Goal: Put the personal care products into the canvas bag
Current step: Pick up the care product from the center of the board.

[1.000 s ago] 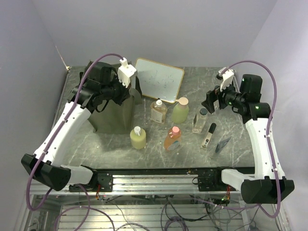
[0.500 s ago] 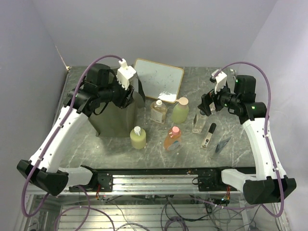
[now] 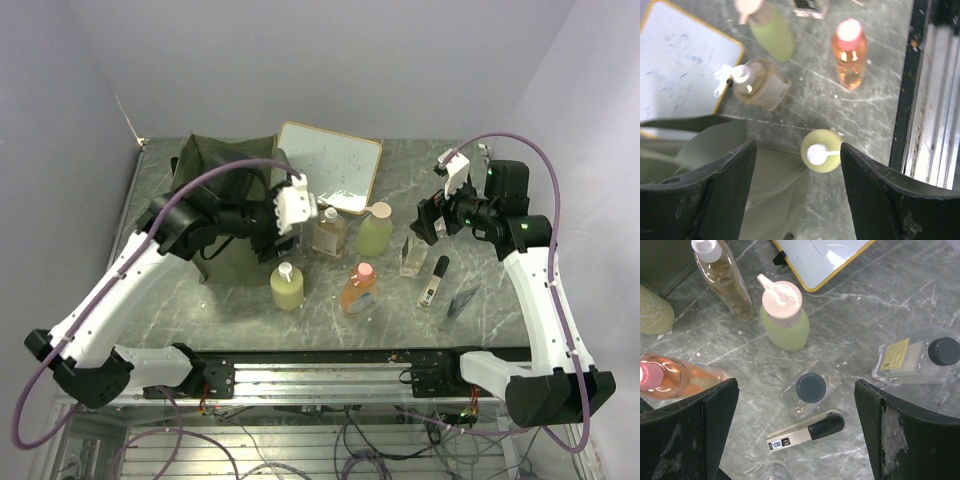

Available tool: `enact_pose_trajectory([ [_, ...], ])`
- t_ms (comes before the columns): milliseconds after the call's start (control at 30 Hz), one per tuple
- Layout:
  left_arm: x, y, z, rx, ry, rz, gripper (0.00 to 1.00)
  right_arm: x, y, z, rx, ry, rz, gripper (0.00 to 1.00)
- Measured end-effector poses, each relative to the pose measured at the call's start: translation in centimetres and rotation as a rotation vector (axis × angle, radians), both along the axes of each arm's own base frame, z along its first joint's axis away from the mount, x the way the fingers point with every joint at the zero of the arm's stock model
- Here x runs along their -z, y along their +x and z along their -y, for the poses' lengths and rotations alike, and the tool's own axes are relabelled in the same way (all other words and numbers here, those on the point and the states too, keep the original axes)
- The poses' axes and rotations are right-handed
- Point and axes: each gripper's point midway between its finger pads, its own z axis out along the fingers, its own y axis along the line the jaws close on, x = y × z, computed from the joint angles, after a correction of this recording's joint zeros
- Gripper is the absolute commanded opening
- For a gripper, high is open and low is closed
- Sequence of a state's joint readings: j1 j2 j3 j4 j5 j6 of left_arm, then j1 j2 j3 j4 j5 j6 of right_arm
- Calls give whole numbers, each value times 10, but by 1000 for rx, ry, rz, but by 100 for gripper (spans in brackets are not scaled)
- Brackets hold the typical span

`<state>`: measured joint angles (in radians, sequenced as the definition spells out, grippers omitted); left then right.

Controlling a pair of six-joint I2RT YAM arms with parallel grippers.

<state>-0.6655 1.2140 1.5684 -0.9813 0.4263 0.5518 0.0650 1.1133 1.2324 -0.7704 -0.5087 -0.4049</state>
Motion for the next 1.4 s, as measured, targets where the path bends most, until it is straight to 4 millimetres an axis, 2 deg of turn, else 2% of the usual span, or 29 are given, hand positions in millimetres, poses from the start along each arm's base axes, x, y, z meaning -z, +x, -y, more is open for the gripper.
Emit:
enact_pose_trajectory([
  [133, 30, -18, 18, 153, 123, -17, 78, 0, 0, 0, -1, 0, -2, 100],
  [300, 66, -23, 24, 271, 275, -20, 81, 1, -2, 0, -4, -4, -3, 100],
  [433, 91, -18, 18, 328, 385, -14, 83, 0, -5, 1, -7, -7, 5, 100],
  [633, 114, -4, 8, 370, 518, 17, 84, 0, -9, -1, -20, -3, 7, 100],
  [933, 163, 6, -10, 436, 714, -4, 81, 8, -14, -3, -33, 1, -5, 100],
  [1167, 178, 9, -15, 454, 764, -13, 74, 7, -18, -4, -40, 6, 8, 100],
  [1400, 196, 2, -20, 462, 776, -53, 64, 11, -23, -6, -54, 13, 4, 100],
])
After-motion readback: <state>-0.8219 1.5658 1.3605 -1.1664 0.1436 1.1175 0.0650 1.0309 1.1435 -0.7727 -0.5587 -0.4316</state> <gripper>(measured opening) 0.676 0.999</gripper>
